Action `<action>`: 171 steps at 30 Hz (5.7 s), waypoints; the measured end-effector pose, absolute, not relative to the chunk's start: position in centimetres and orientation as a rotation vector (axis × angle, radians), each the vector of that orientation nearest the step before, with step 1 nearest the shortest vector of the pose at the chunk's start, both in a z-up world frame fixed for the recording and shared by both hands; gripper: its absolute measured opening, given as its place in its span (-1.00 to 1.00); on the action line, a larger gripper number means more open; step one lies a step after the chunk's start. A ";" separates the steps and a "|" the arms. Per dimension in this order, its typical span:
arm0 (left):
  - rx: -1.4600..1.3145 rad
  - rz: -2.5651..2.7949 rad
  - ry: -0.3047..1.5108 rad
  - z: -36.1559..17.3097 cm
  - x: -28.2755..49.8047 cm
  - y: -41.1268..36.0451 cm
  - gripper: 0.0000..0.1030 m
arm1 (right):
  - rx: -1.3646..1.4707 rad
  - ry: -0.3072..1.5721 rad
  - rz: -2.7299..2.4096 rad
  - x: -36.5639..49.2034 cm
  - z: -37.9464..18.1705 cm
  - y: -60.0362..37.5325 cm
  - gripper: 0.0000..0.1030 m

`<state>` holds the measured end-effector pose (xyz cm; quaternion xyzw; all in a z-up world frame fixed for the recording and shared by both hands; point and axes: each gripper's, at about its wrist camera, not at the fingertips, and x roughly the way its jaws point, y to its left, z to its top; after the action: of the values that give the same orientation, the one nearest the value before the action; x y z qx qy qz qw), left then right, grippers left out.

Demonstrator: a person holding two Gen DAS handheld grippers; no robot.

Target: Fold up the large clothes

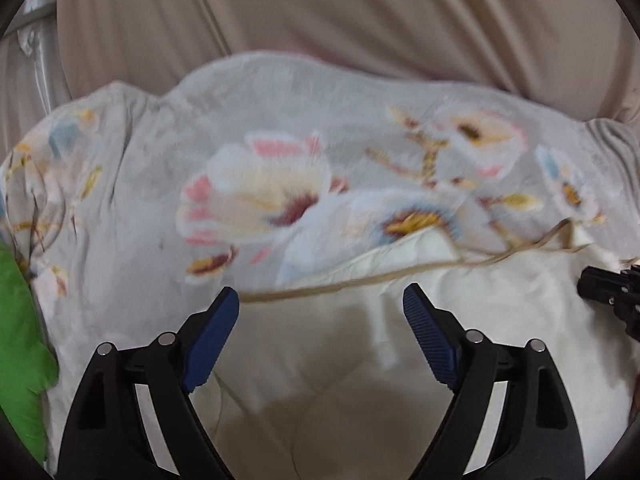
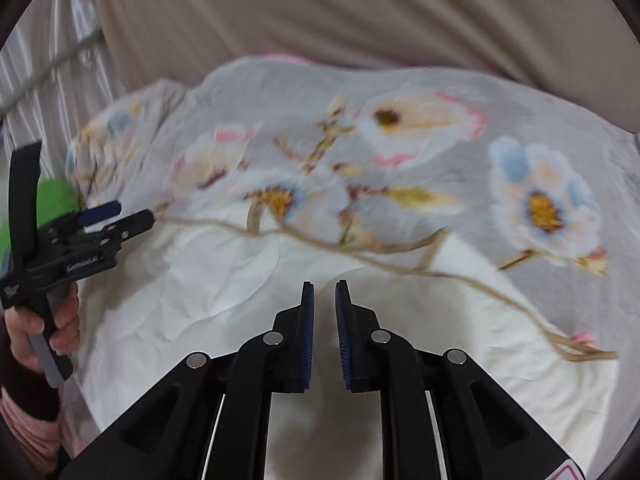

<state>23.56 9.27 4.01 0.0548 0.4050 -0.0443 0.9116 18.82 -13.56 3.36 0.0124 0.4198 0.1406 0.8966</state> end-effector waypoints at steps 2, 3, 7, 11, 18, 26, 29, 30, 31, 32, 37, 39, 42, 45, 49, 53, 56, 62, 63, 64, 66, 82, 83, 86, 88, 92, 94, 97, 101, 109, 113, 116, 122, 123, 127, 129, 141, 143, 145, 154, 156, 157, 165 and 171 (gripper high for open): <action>0.081 -0.091 0.866 2.1 24.3 9.9 0.59 | 0.017 0.926 0.273 20.3 0.9 -13.3 -0.85; 0.045 -0.098 0.865 1.9 24.5 10.3 0.59 | 0.050 0.950 0.280 21.0 -0.2 -13.7 -0.90; 0.090 -0.076 0.852 1.3 24.4 9.5 0.64 | 0.134 0.975 0.296 21.6 -0.4 -14.9 -0.90; 0.097 -0.070 0.848 1.0 24.3 9.2 0.65 | 0.140 0.900 0.327 19.9 1.8 -13.8 -0.73; 0.084 -0.073 0.848 1.0 24.3 9.4 0.65 | 0.101 0.961 0.310 21.5 -0.9 -12.6 -0.81; 0.095 -0.065 0.847 0.9 24.3 9.2 0.66 | 0.196 0.880 0.422 19.0 3.3 -10.9 -0.70; 0.092 -0.066 0.847 0.9 24.3 9.2 0.66 | 0.124 0.889 0.447 19.0 3.1 -7.9 -0.70; 0.091 -0.067 0.847 0.8 24.3 9.4 0.66 | 0.098 0.899 0.440 19.3 2.6 -7.0 -0.70; 0.090 -0.067 0.847 0.8 24.3 9.4 0.66 | 0.082 0.908 0.427 19.7 2.0 -6.4 -0.70; 0.089 -0.067 0.848 0.8 24.3 9.4 0.66 | 0.075 0.916 0.415 20.0 1.5 -6.1 -0.75; 0.086 -0.065 0.851 0.8 24.4 9.4 0.69 | 0.115 0.953 0.381 22.0 -1.0 -6.7 -0.96; 0.086 -0.064 0.854 0.8 24.4 9.4 0.70 | 0.115 0.952 0.376 22.5 -1.5 -6.7 -0.99; 0.093 -0.059 0.863 0.7 24.7 9.4 0.72 | 0.113 0.947 0.367 23.1 -1.8 -6.6 -1.00; 0.083 -0.062 0.871 0.9 24.9 9.8 0.72 | 0.129 0.957 0.370 23.5 -1.9 -6.8 -1.00; -0.060 -0.100 0.827 3.9 22.1 11.9 0.73 | 0.177 0.922 0.358 22.9 -1.0 -7.7 -1.00; -0.122 -0.093 0.754 6.7 16.7 14.8 0.86 | 0.283 0.844 0.393 18.6 2.3 -10.2 -0.74; -0.179 -0.116 0.772 6.4 13.1 17.2 0.87 | 0.260 0.848 0.417 15.3 3.5 -10.7 -0.74; -0.307 -0.137 0.865 1.6 9.1 19.0 0.87 | 0.182 0.879 0.455 11.9 2.1 -9.0 -0.74; -0.313 -0.138 0.881 0.9 8.7 18.9 0.87 | 0.159 0.883 0.444 11.9 1.6 -8.6 -0.74; -0.315 -0.135 0.893 0.4 8.6 18.8 0.87 | 0.147 0.887 0.435 12.1 1.2 -8.3 -0.75; -0.318 -0.133 0.903 -0.4 8.4 18.4 0.88 | 0.136 0.896 0.421 12.6 0.4 -8.2 -0.86; -0.365 -0.115 0.875 -1.3 10.4 18.2 0.91 | 0.203 0.917 0.408 14.9 -1.5 -8.7 -1.00; -0.363 -0.118 0.869 -1.3 10.6 18.2 0.91 | 0.201 0.915 0.405 14.9 -1.5 -8.6 -1.00; -0.357 -0.114 0.846 -1.4 11.2 18.0 0.91 | 0.198 0.908 0.398 14.8 -1.5 -8.7 -1.00; -0.360 -0.115 0.847 -1.4 11.3 18.0 0.91 | 0.216 0.904 0.395 14.8 -1.4 -8.9 -1.00; -0.376 -0.150 0.853 -1.2 11.1 18.5 0.85 | 0.337 0.862 0.411 13.9 0.0 -10.2 -0.85; -0.376 -0.161 0.863 -1.1 11.2 18.4 0.82 | 0.283 0.846 0.379 14.1 0.8 -9.6 -0.84; -0.390 -0.192 0.860 -0.6 11.2 18.4 0.65 | 0.194 0.875 0.314 15.6 0.3 -8.6 -0.97; -0.392 -0.260 0.842 0.7 10.9 17.8 0.09 | 0.201 0.903 0.309 17.7 -1.1 -8.5 -1.00; -0.370 -0.362 0.696 7.4 9.3 16.6 -0.60 | 0.276 0.877 0.336 17.6 -0.3 -9.6 -1.00; -0.316 -0.438 0.608 11.3 7.4 14.2 -0.62 | 0.324 0.828 0.362 13.1 2.5 -12.4 -0.89; -0.263 -0.493 0.550 13.7 6.0 11.3 -0.62 | 0.323 0.812 0.369 8.4 3.3 -14.5 -0.88; -0.208 -0.586 0.502 16.0 4.0 6.7 -0.62 | 0.355 0.826 0.343 1.3 0.6 -16.4 -0.88; -0.197 -0.596 0.496 16.2 3.8 6.1 -0.62 | 0.355 0.836 0.343 0.9 0.0 -16.3 -0.88; -0.168 -0.628 0.491 16.8 3.1 3.6 -0.63 | 0.354 0.866 0.375 1.0 -1.9 -15.6 -0.92; -0.150 -0.643 0.495 16.9 2.9 2.3 -0.65 | 0.365 0.869 0.400 1.2 -2.4 -15.2 -0.93; 0.016 -0.791 0.599 14.5 3.9 -10.4 -0.71 | 0.485 0.873 0.493 1.2 -3.9 -15.4 -0.94; 0.036 -0.794 0.625 13.6 4.5 -12.4 -0.71 | 0.506 0.862 0.491 0.7 -3.9 -15.7 -0.94; 0.049 -0.799 0.655 12.5 5.4 -14.1 -0.71 | 0.527 0.842 0.482 -0.1 -3.7 -16.5 -0.94; 0.115 -0.809 0.761 8.0 7.4 -20.0 -0.71 | 0.635 0.753 0.339 -6.5 -2.9 -24.6 -0.94; 0.138 -0.806 0.780 6.6 7.5 -21.2 -0.70 | 0.665 0.724 0.279 -7.9 -2.6 -27.1 -0.91; 0.153 -0.802 0.788 5.9 7.4 -21.8 -0.70 | 0.675 0.710 0.252 -8.4 -2.4 -28.2 -0.91; 0.254 -0.774 0.795 2.6 6.6 -24.1 -0.68 | 0.721 0.603 0.118 -11.6 -0.8 -34.3 -0.88; 0.231 -0.836 0.707 5.6 4.1 -22.3 -0.15 | 0.701 0.576 0.121 -11.8 0.7 -34.8 -0.83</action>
<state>4.12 -22.29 5.60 0.1095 0.3354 -0.3967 0.8474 -11.84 -34.80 0.75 0.3384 0.2780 0.0583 0.8971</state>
